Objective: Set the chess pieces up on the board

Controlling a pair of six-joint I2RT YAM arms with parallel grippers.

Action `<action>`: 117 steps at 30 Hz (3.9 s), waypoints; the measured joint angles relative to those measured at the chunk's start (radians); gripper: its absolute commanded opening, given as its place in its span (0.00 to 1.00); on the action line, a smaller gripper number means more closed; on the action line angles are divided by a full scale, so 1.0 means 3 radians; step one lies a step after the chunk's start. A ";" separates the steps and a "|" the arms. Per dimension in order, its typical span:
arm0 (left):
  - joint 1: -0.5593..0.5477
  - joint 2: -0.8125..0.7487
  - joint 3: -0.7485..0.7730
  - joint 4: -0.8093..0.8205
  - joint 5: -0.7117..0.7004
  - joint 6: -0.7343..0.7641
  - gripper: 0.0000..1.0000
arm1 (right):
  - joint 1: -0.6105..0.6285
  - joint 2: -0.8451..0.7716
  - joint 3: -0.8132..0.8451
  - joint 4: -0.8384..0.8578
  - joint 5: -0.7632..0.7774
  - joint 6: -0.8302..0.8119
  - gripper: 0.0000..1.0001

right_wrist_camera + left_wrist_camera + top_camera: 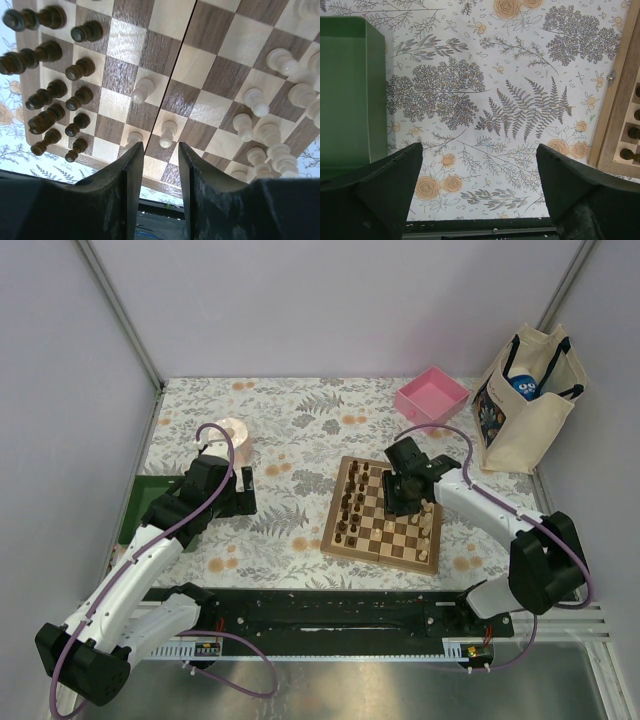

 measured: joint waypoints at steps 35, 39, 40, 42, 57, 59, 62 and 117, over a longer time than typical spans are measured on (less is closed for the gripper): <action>0.0000 0.0005 0.0000 0.0000 0.0001 0.0000 0.99 | 0.0080 -0.0292 -0.0445 -0.0173 0.0537 0.0121 0.18; 0.0000 0.0005 0.0000 0.0000 0.0003 0.0001 0.99 | 0.0029 -0.0285 -0.0506 -0.0167 0.0538 0.0132 0.18; 0.0000 0.0005 0.0000 0.0000 0.0003 0.0000 0.99 | 0.0020 -0.0278 -0.0515 -0.0159 0.0538 0.0134 0.18; 0.0000 0.0005 0.0000 0.0000 0.0003 0.0000 0.99 | 0.0004 -0.0270 -0.0524 -0.0142 0.0538 0.0134 0.18; 0.0000 0.0005 0.0000 0.0000 0.0003 0.0000 0.99 | -0.0098 -0.0217 -0.0544 -0.0028 0.0535 0.0134 0.32; 0.0000 0.0005 0.0000 0.0000 0.0003 0.0000 0.99 | -0.0100 -0.0212 -0.0548 -0.0013 0.0526 0.0118 0.36; 0.0000 0.0005 0.0000 0.0000 0.0004 0.0000 0.99 | -0.0100 -0.0211 -0.0548 -0.0009 0.0502 0.0113 0.39; 0.0000 0.0004 0.0000 0.0000 0.0009 0.0001 0.99 | 0.0502 -0.0300 -0.0300 -0.0104 0.0365 0.0212 0.16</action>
